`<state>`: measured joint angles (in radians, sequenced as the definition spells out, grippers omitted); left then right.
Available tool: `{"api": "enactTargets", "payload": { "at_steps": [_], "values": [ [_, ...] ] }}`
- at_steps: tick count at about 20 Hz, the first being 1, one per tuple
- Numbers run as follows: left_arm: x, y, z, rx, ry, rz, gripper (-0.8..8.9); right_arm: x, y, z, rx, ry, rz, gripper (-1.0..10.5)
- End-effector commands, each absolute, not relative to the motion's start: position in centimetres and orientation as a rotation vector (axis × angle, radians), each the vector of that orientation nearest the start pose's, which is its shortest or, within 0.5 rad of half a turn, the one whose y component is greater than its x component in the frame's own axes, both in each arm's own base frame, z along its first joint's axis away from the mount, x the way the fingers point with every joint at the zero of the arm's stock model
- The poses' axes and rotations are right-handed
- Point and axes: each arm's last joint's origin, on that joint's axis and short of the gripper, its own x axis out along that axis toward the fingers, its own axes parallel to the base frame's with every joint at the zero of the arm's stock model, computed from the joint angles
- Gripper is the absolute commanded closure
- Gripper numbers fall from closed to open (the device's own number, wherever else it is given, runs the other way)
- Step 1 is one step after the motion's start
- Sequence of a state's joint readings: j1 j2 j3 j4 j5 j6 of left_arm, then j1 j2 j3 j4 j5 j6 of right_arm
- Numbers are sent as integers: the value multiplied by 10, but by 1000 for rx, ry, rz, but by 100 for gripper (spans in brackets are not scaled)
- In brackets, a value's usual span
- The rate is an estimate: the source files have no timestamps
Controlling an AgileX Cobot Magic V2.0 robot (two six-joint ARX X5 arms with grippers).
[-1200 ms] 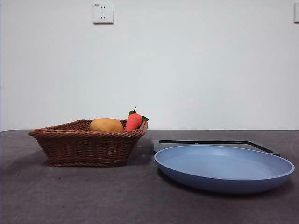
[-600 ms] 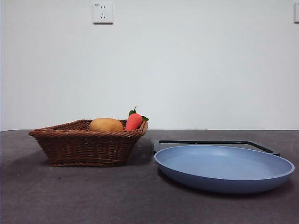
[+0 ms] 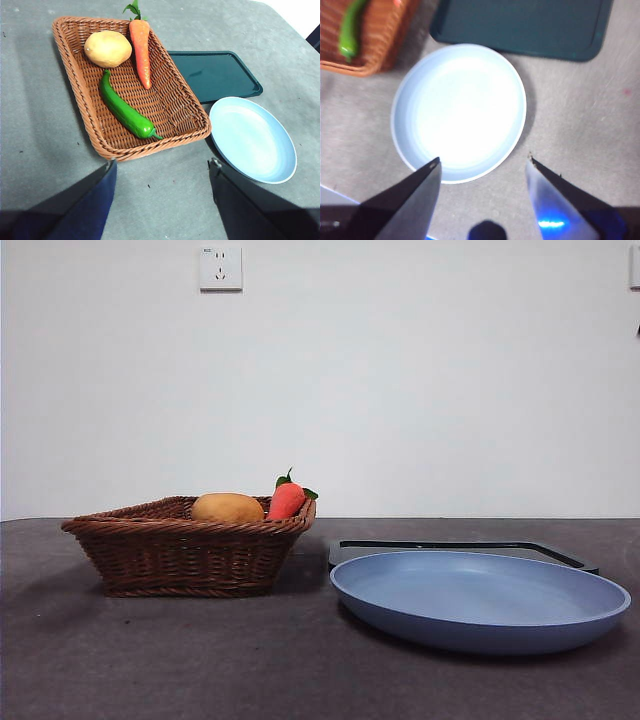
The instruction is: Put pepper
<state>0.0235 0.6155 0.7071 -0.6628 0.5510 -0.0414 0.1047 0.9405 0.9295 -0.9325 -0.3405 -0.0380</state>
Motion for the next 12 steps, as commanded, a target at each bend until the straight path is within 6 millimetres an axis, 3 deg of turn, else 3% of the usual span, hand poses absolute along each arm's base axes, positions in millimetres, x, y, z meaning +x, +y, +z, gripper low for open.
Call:
{"api": "enactTargets", "payload": {
  "at_steps": [1, 6, 12],
  "values": [
    [121, -12, 293, -192, 545, -507, 489, 186, 30, 290, 77, 967, 433, 649],
    [121, -12, 293, -193, 545, -508, 489, 233, 35, 250, 92, 1087, 426, 649],
    [121, -12, 293, -192, 545, -507, 490, 269, 39, 203, 106, 1199, 419, 649]
  ]
}}
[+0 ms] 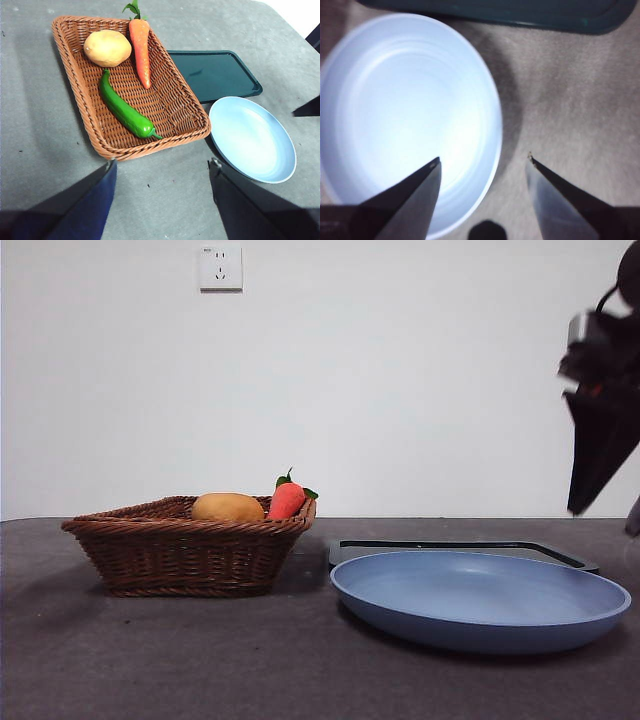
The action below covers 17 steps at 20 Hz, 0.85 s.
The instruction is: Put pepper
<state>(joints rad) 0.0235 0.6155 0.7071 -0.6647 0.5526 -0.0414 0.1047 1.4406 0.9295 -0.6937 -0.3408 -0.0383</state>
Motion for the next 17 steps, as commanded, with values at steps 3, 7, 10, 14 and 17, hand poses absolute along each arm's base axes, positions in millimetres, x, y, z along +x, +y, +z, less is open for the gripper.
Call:
{"api": "enactTargets", "payload": {
  "at_steps": [3, 7, 10, 14, 17],
  "values": [
    [121, -12, 293, -192, 545, -507, 489, 279, 40, 186, 110, 1233, 418, 650],
    [121, -12, 293, -192, 545, -505, 489, 287, 46, 169, 129, 1271, 457, 694],
    [121, -12, 293, -192, 545, -505, 489, 289, 51, 160, 130, 1293, 481, 745],
    [121, -12, 293, -211, 551, -500, 489, 290, 52, 156, 131, 1304, 479, 947],
    [121, -12, 293, -212, 551, -496, 489, 289, 51, 159, 135, 1297, 474, 941]
  ]
}}
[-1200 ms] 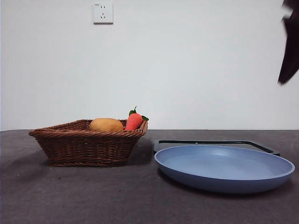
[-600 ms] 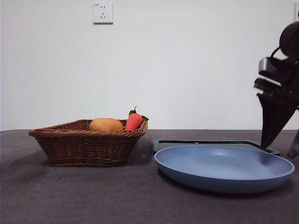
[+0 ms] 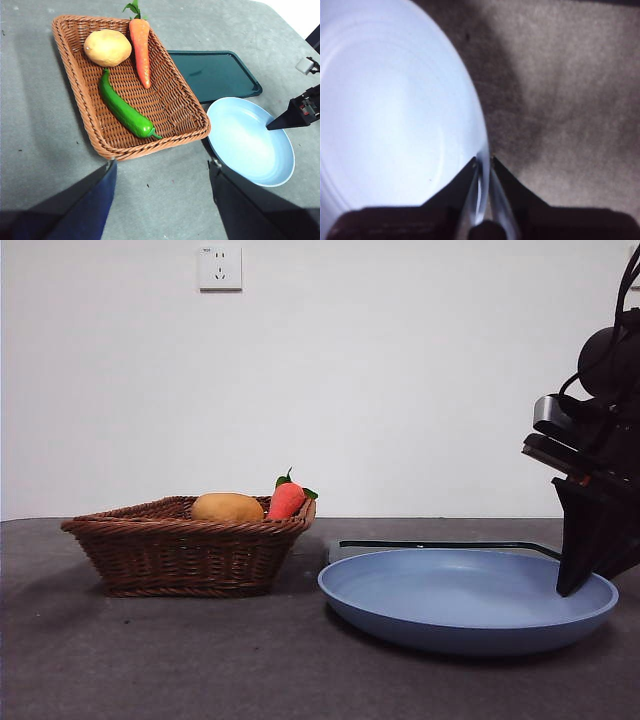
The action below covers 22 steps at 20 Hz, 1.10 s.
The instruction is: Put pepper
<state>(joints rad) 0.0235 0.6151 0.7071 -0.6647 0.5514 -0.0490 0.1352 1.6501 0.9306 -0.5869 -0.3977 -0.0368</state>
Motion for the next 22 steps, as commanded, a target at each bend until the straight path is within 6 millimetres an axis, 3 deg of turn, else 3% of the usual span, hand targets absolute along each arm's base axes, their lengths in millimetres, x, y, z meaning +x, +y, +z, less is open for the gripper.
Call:
{"api": "enactTargets", "payload": {
  "at_steps": [1, 4, 6, 10, 17, 22],
  "values": [
    [121, -12, 293, -217, 553, -495, 489, 288, 51, 163, 146, 1286, 469, 941],
    [121, -12, 293, -236, 557, -492, 489, 279, 50, 188, 149, 1216, 470, 941],
    [126, -13, 293, -238, 573, -497, 489, 268, 48, 215, 156, 1126, 468, 941],
    [153, -20, 297, -220, 657, -476, 489, 235, 44, 269, 151, 928, 474, 941],
    [231, -67, 314, -93, 796, -411, 489, 193, 31, 330, 155, 704, 452, 941],
    [291, -108, 305, -43, 892, -351, 489, 188, 31, 342, 150, 666, 454, 941]
  ]
}}
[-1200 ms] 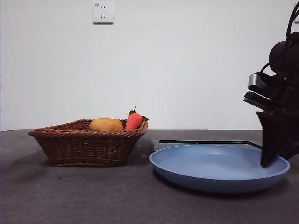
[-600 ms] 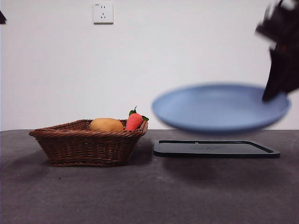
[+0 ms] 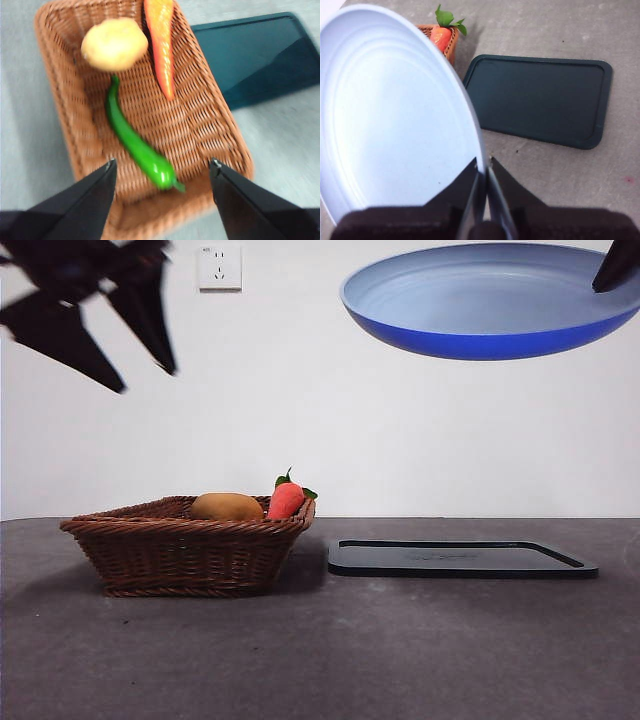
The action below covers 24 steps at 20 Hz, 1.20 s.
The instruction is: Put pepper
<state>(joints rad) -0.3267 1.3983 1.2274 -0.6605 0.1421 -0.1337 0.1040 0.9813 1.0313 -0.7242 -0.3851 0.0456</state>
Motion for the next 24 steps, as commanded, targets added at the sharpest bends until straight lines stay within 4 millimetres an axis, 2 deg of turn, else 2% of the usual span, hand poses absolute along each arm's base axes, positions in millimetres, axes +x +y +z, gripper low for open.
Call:
{"api": "enactTargets", "payload": {
  "at_steps": [1, 5, 9, 11, 18, 23, 24],
  "values": [
    [302, -115, 298, -33, 926, -345, 489, 188, 31, 342, 149, 668, 454, 941],
    [333, -137, 262, -8, 1051, -295, 489, 188, 31, 342, 147, 667, 455, 941],
    [345, -148, 227, -1, 1140, -245, 489, 188, 31, 342, 141, 665, 458, 941],
    [348, -150, 215, 13, 1166, -227, 489, 188, 31, 342, 141, 666, 458, 941],
    [356, -155, 190, 16, 1213, -190, 490, 188, 31, 342, 133, 665, 467, 941],
    [357, -158, 188, 20, 1194, -159, 494, 188, 31, 342, 128, 664, 469, 941],
    [357, -157, 188, 26, 1189, -140, 528, 188, 31, 342, 128, 664, 469, 941]
  ]
}}
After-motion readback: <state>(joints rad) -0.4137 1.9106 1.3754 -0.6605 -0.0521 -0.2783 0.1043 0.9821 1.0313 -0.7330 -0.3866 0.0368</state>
